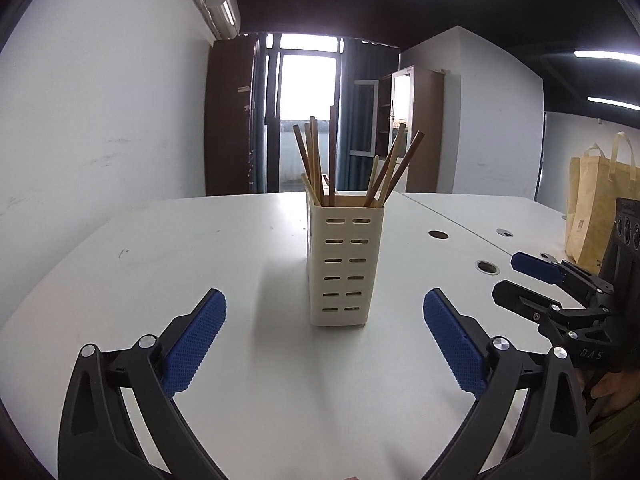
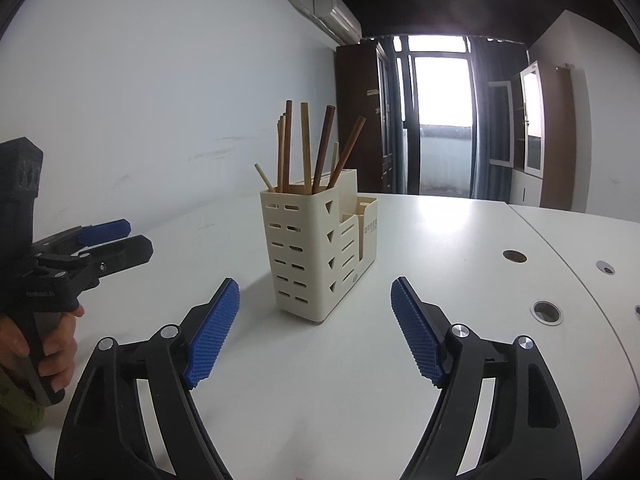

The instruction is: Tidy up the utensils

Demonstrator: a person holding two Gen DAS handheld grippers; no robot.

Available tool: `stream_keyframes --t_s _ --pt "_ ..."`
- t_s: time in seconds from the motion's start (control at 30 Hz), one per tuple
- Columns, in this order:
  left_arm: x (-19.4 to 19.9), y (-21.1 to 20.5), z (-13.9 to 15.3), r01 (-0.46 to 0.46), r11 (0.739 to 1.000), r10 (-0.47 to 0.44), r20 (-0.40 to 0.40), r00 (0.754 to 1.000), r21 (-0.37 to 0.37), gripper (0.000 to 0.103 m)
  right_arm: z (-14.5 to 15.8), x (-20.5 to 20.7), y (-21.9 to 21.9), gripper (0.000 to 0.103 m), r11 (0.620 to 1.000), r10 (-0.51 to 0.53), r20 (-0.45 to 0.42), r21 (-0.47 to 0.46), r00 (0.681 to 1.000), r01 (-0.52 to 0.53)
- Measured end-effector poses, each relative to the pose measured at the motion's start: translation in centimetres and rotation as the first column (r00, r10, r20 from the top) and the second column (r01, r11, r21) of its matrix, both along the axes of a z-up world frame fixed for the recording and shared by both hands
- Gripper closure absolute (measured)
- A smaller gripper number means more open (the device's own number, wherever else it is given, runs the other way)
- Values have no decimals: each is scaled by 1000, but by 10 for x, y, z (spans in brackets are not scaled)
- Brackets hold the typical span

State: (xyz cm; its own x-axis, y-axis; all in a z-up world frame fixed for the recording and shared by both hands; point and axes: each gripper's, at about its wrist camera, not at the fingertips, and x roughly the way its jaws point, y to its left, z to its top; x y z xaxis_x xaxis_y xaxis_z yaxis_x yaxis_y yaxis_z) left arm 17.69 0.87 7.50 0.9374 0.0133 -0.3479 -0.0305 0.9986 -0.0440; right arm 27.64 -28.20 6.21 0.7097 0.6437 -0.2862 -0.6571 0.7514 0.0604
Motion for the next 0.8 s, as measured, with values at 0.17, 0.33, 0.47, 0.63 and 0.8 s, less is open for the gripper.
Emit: stream_keyframes --t_s 0.17,0.33,0.47,0.63,0.8 --pt "1 3 -3 -16 1000 15 -14 1000 -6 6 0 2 -2 13 1000 2 -9 7 1000 -2" --pt "-1 3 -4 -24 1000 24 -14 1000 -5 6 -3 3 -2 9 1000 15 -27 9 1000 -15" --pt "-1 2 -4 -24 1000 24 -21 999 12 6 -4 3 0 8 1000 24 -35 7 999 -24" --pt "-1 -3 -5 -31 999 32 -33 999 38 6 -6 3 1 7 1000 31 -39 3 999 -31" --pt "2 -7 -5 -20 998 22 -44 999 57 6 -7 3 1 6 999 37 -46 -1 998 -37"
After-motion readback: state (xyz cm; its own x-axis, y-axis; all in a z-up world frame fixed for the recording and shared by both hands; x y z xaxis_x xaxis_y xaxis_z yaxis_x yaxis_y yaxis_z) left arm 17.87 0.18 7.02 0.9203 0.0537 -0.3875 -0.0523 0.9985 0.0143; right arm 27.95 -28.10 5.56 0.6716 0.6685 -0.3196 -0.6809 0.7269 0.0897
